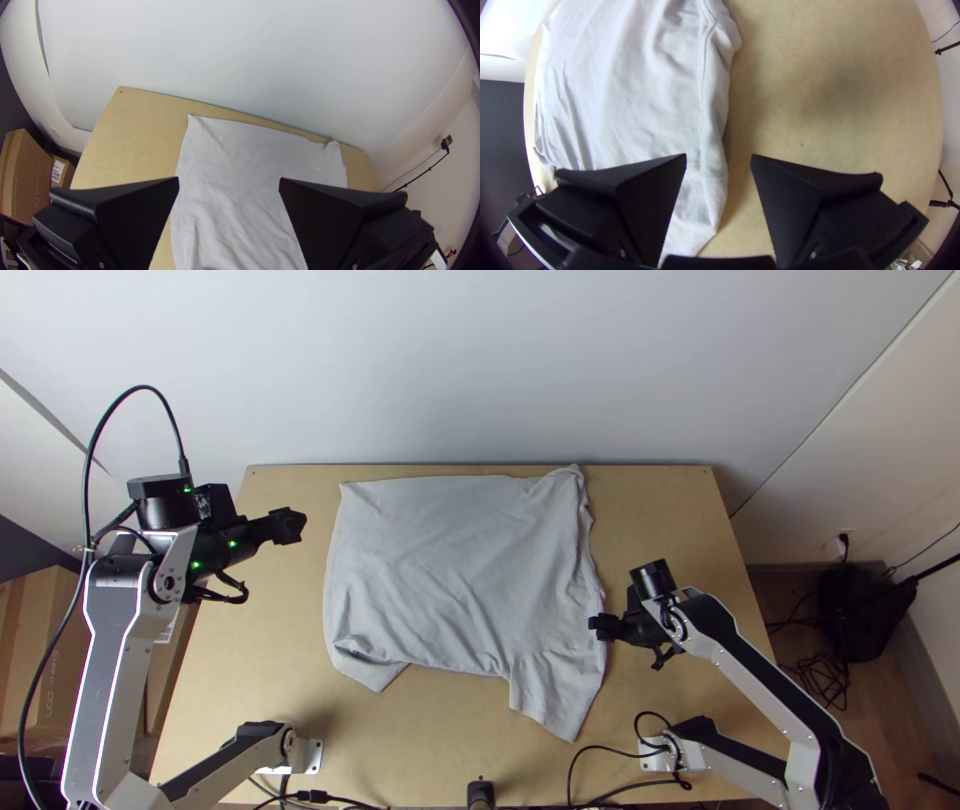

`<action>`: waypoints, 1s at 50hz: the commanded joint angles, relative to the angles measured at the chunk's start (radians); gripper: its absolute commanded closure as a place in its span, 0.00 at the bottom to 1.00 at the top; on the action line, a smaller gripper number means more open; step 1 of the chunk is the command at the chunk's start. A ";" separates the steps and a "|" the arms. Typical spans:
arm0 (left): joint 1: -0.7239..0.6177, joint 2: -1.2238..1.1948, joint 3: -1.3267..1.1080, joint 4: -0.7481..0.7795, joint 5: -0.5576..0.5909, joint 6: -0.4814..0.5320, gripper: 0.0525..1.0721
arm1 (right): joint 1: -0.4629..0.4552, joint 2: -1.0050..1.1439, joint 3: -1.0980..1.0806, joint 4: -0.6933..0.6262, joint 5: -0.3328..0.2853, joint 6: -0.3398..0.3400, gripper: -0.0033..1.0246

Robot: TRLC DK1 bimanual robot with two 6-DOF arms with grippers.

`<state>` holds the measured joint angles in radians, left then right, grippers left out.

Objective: Fold the t-shirt

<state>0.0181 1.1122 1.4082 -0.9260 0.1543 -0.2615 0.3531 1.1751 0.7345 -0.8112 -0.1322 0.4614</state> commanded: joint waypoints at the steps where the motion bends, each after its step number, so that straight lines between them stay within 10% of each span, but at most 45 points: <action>1: 0.009 -0.023 -0.017 0.001 0.010 0.007 0.05 | 0.014 0.034 -0.029 0.015 -0.006 0.016 0.45; 19: 0.005 -0.015 -0.101 -0.102 0.011 0.120 0.06 | 0.044 0.052 -0.087 0.041 -0.018 0.023 0.47; 28: -0.017 0.018 -0.150 -0.231 0.022 0.220 0.06 | 0.040 -0.072 -0.130 0.133 -0.018 0.046 0.97; 39: -0.007 0.054 -0.291 -0.474 -0.013 0.462 0.06 | 0.021 -0.134 -0.133 0.156 -0.018 0.089 0.97; 50: -0.115 0.017 -0.453 -0.467 -0.114 0.476 0.05 | 0.024 -0.152 -0.132 0.152 -0.020 0.131 0.97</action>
<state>-0.0696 1.1473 1.0183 -1.4155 0.0612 0.1852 0.3782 1.0386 0.6212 -0.6586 -0.1474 0.5507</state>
